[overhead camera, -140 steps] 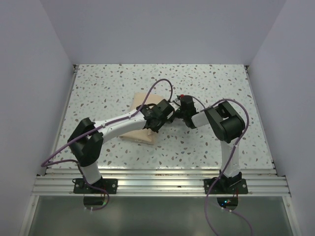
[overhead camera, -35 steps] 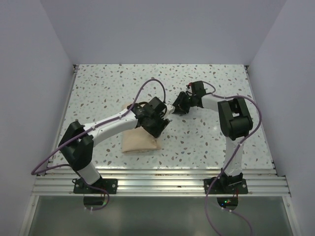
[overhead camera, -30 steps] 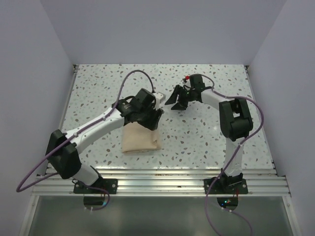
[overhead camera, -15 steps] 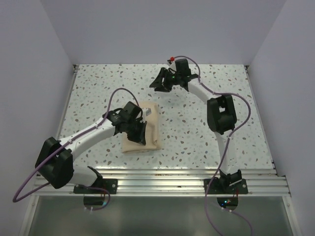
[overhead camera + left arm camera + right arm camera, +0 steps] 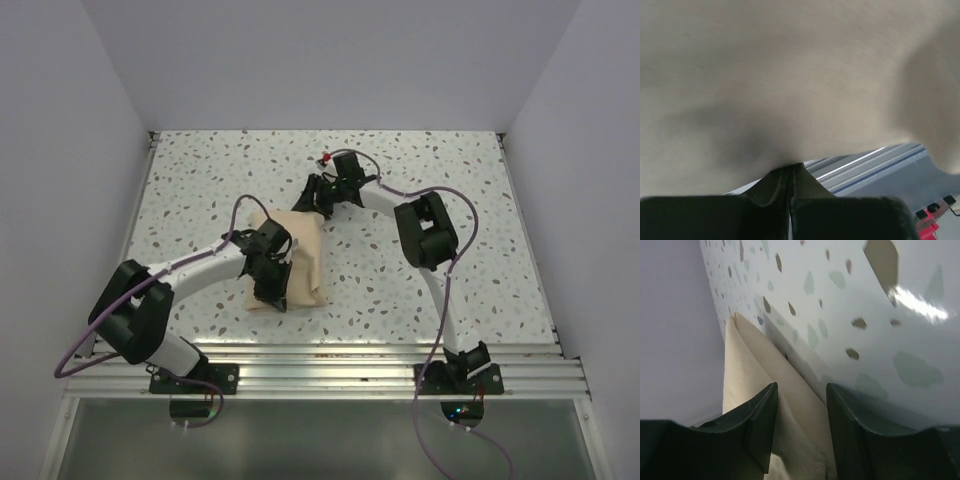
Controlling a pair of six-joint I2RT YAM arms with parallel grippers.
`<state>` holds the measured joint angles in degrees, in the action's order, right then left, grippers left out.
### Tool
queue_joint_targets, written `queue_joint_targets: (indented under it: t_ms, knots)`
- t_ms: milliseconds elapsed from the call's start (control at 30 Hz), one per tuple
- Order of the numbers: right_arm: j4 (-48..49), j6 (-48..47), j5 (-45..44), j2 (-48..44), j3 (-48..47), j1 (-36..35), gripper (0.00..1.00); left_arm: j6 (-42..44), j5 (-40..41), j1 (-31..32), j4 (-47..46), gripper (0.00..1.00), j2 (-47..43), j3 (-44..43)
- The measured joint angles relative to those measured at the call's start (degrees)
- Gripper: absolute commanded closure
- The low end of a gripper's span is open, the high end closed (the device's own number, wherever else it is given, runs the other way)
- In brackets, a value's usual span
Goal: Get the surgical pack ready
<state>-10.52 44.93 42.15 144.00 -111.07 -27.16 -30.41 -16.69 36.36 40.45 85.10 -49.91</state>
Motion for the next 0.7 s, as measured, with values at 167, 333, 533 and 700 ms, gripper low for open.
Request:
queue_joint_targets:
  t_ms: [167, 333, 533, 700]
  knots:
    - [3.6, -0.5, 1.0, -7.7, 14.1, 1.8, 0.55, 0.3, 4.5, -2.9, 3.7, 1.0, 4.9, -2.6]
    - [5.8, -1.1, -0.5, -15.6, 26.1, 4.3, 0.57, 3.6, 7.2, -5.7, 10.4, 1.0, 12.4, -9.9]
    - [2.3, -1.8, -5.8, -26.3, 35.5, 7.0, 0.49, 9.9, 16.8, -11.0, 16.3, 0.78, 20.0, -21.7]
    - [-8.1, -4.8, -11.0, -34.1, 36.3, 10.1, 0.26, 11.1, 19.1, -14.9, 12.9, 0.54, 16.0, -21.7]
